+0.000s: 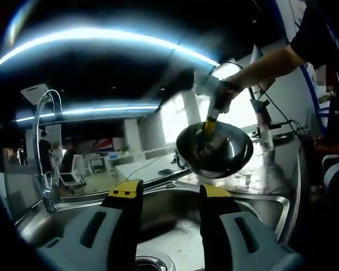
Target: Pick up bowl with dirty water move over sink pour dirty water into sink return bowl to place
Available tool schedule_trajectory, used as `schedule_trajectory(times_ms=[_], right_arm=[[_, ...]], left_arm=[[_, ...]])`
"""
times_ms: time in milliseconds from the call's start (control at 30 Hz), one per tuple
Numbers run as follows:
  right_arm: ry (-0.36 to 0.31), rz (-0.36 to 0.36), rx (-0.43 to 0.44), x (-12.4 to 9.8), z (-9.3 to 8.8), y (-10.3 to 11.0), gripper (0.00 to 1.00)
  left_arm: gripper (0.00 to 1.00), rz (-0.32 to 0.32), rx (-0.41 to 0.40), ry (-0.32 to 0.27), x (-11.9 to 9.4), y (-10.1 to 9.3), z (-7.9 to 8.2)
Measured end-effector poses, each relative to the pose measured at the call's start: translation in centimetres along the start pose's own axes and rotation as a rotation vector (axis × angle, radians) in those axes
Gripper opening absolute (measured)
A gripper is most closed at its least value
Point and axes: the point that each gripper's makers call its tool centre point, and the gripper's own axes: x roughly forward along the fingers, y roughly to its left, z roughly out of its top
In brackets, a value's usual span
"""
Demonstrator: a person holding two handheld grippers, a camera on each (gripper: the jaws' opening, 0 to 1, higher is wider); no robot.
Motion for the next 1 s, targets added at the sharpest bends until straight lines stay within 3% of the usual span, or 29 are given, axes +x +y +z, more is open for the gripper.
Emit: schedule_trajectory(times_ms=[467,1000], right_arm=[[-0.070,0.001,-0.038,0.2,4.2,1.4,0.00],[-0.128,-0.033,-0.077,-0.6,6.6,1.5,0.00]], left_arm=[[0.39,-0.003,-0.004,-0.006,-0.1,-0.1,0.1],[0.39,-0.001,-0.002,0.003,0.0,-0.1,-0.1]])
